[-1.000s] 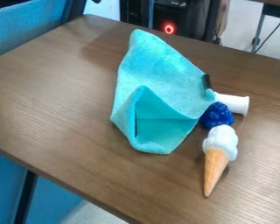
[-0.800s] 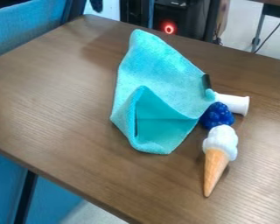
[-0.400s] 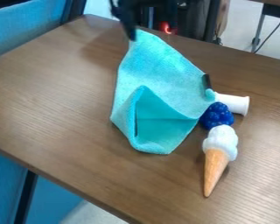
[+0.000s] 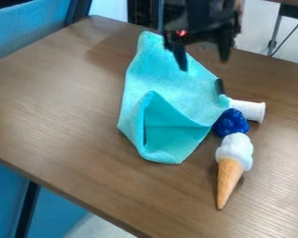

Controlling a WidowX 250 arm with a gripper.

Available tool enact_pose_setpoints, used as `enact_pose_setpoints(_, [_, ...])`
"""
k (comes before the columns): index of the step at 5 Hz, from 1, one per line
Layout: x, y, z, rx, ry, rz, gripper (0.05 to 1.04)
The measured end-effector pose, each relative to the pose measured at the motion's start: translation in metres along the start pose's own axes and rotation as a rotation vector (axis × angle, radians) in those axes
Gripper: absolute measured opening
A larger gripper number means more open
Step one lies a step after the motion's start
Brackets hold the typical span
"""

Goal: Unfold the cloth from right to left

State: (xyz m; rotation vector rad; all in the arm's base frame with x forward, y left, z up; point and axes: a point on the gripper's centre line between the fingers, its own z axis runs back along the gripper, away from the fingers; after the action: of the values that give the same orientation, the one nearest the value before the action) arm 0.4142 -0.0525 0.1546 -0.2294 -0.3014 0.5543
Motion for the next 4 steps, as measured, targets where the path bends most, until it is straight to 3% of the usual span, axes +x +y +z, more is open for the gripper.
enact_pose_setpoints(1, [-0.002, -0.008, -0.02, 0.011, 0.022, 0.048, 1.0])
enact_pose_setpoints(4, [-0.002, -0.023, -0.046, 0.044, 0.037, 0.117, 1.0])
